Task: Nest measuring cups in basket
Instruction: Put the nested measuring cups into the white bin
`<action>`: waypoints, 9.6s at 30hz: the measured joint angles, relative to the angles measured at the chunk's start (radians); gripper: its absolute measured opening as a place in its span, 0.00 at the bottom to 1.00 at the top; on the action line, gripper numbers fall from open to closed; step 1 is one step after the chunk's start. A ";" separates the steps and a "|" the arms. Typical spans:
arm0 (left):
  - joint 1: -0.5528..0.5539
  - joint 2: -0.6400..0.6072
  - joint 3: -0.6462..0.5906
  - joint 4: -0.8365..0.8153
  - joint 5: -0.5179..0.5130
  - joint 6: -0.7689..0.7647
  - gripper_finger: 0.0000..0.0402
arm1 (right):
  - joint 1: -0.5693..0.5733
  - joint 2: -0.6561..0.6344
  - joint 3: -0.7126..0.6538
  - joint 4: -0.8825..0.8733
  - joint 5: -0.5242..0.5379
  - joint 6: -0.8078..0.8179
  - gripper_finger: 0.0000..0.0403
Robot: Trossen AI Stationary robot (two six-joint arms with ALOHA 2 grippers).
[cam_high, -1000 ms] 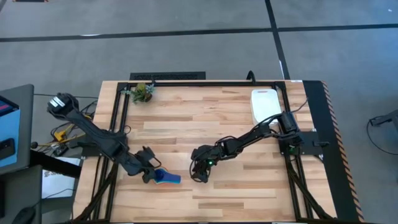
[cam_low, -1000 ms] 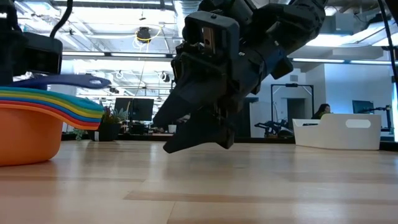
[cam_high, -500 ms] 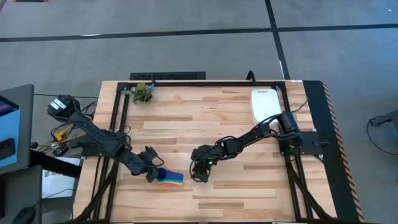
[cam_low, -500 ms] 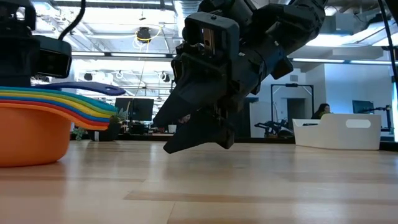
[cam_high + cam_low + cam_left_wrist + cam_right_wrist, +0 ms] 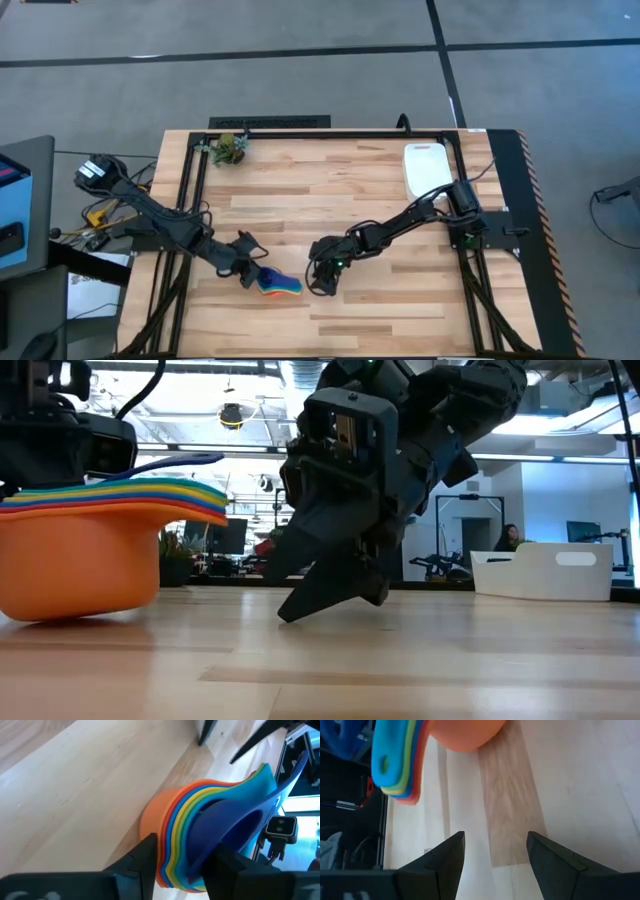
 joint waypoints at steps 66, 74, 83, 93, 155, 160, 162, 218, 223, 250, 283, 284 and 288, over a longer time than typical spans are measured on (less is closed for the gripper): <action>0.048 0.214 0.064 0.020 -0.197 0.364 0.63 | -0.125 0.091 0.347 -0.213 -0.044 -0.250 0.79; 0.088 0.200 0.063 -0.005 -0.068 0.388 0.63 | -0.112 0.091 0.347 -0.230 -0.025 -0.109 0.79; 0.038 0.185 0.063 -0.040 -0.057 0.334 0.63 | -0.102 0.090 0.347 -0.322 -0.054 0.004 0.79; 0.013 0.190 0.063 -0.002 -0.066 0.319 0.63 | -0.095 0.085 0.347 -0.307 -0.083 0.021 0.79; 0.034 0.189 0.063 0.082 -0.223 0.381 0.63 | -0.071 0.092 0.347 -0.330 -0.058 -0.039 0.45; 0.034 0.189 0.063 0.071 -0.222 0.383 0.63 | -0.072 0.090 0.348 -0.337 -0.059 -0.039 0.37; 0.034 0.189 0.063 0.064 -0.222 0.383 0.63 | -0.072 0.090 0.348 -0.338 -0.060 -0.039 0.35; 0.246 0.071 0.063 -0.157 -0.319 0.446 0.63 | -0.874 -0.972 -0.153 -1.173 0.075 -0.588 0.36; 0.299 0.071 0.063 -0.125 -0.279 0.496 0.63 | -1.105 -1.010 -0.153 -1.187 0.107 -0.614 0.34; 0.380 0.071 0.062 -0.185 -0.196 0.659 0.63 | -1.212 -0.987 -0.154 -1.246 0.282 -0.446 0.35; 0.380 0.069 -0.076 -0.116 -0.247 0.923 0.63 | -0.890 -0.927 -0.153 -1.532 0.729 0.748 0.39; 0.380 0.070 -0.076 -0.106 -0.248 0.928 0.63 | -0.876 -0.908 -0.153 -1.560 0.732 0.799 0.39; 0.380 0.071 -0.078 -0.059 -0.248 0.952 0.63 | -0.832 -0.830 -0.153 -1.657 0.738 0.973 0.37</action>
